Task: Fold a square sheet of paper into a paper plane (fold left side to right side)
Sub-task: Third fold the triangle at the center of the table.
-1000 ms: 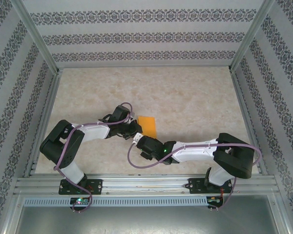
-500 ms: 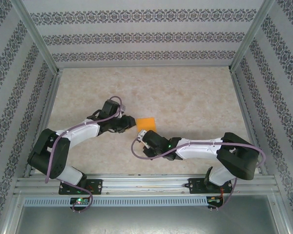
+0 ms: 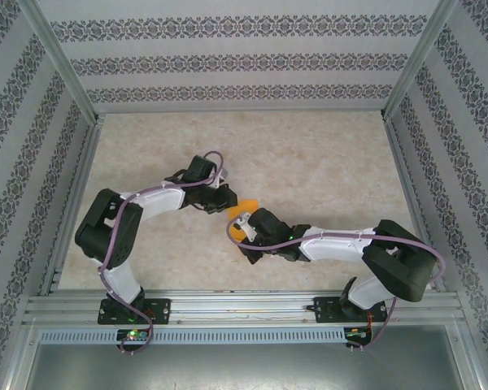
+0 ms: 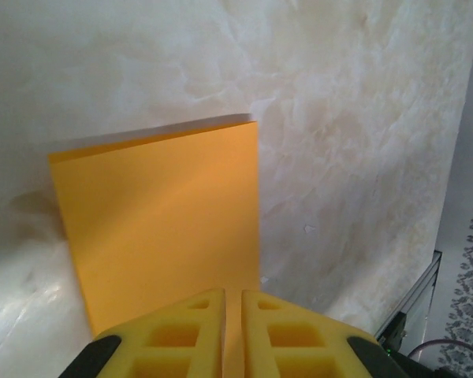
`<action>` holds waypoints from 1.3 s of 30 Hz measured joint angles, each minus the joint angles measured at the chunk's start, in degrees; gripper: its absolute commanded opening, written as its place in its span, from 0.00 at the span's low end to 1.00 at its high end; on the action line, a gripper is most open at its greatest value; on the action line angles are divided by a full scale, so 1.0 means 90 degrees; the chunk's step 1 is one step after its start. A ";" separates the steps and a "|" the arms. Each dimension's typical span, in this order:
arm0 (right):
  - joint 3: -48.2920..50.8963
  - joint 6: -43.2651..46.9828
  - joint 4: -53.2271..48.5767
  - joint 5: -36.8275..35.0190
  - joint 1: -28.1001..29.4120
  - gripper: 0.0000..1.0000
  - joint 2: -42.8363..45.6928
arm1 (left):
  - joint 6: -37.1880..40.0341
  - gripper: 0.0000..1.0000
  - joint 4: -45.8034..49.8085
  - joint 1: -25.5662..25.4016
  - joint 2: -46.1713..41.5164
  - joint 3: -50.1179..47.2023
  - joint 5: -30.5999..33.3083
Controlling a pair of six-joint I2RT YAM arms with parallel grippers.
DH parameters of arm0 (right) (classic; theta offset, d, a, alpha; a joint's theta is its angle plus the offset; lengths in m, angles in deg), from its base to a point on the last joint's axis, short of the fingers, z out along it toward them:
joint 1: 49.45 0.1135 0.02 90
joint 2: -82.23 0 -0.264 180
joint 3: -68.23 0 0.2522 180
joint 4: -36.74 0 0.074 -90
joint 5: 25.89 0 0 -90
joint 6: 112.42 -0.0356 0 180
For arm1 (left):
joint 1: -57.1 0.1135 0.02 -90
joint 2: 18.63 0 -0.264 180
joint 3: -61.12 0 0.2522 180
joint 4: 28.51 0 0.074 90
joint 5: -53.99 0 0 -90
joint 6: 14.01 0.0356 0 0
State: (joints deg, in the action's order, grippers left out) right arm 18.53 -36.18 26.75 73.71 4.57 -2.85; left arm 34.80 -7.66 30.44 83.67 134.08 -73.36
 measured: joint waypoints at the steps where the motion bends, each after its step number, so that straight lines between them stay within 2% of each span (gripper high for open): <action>1: 0.0010 -0.0012 0.0024 0.0053 -0.0034 0.00 0.0000 | 0.0051 0.13 0.0027 -0.0034 0.0148 0.0097 -0.0024; 13: 0.0100 -0.0270 0.0238 0.0466 -0.0287 0.00 -0.0002 | 0.0442 0.07 0.0342 -0.0155 0.1076 0.0461 -0.0080; 22: 0.0100 -0.0488 0.0228 0.0738 -0.0597 0.00 -0.0053 | 0.0721 0.05 0.0483 -0.0165 0.1154 0.0578 -0.0092; 39: -0.0051 -0.0673 -0.0197 0.0869 -0.1336 0.00 -0.0301 | 0.0748 0.04 0.0491 -0.0165 0.1154 0.0580 -0.0090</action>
State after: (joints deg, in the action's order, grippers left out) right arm 18.07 -42.23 24.98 81.54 -7.45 -5.56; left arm 41.53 -3.24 28.96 94.05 139.30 -74.16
